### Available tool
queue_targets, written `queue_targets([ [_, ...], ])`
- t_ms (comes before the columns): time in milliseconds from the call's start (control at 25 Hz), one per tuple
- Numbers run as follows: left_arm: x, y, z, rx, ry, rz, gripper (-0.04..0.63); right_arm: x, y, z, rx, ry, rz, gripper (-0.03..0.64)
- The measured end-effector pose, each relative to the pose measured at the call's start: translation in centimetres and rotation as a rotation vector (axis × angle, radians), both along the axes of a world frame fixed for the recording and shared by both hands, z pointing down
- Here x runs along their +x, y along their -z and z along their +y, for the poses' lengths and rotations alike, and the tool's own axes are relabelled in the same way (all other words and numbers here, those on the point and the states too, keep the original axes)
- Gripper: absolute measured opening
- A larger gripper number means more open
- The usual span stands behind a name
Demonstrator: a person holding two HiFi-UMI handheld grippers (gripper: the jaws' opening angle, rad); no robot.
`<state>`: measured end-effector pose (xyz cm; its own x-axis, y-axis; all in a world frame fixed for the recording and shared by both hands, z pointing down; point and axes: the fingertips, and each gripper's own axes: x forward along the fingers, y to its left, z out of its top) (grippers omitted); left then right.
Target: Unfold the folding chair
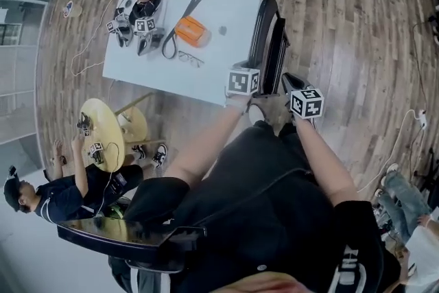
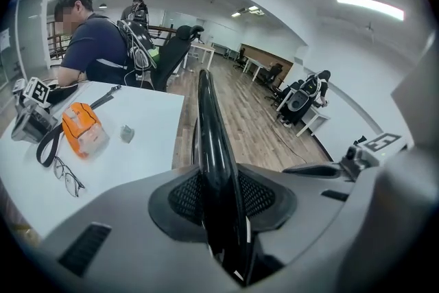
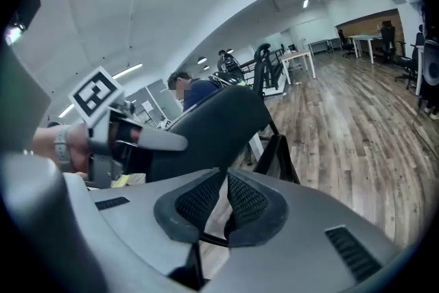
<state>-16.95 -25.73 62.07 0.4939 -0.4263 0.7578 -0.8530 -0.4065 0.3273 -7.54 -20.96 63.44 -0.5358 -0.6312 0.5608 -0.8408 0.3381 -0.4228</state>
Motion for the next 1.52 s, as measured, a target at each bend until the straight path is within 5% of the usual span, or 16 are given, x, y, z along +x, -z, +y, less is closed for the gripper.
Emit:
queue_targets([
  [640,6.8,1.3,2.5,0.036,0.001,0.036,0.098,1.4,-18.4,-5.8,-0.364,-0.158,0.148,0.285],
  [1000,6.1,1.3,2.3,0.049,0.006,0.050,0.098,0.1,-20.6,-6.9,-0.400,-0.156,0.185,0.291],
  [1240,4.7,1.0,1.8,0.046,0.005,0.062,0.098,-0.8,-20.4,-7.3,-0.387,-0.156,0.119,0.222],
  [1520,4.4,0.8,1.7,0.036,-0.019,0.091,0.100,3.0,-20.5,-7.3,-0.360,-0.191,0.145,0.215],
])
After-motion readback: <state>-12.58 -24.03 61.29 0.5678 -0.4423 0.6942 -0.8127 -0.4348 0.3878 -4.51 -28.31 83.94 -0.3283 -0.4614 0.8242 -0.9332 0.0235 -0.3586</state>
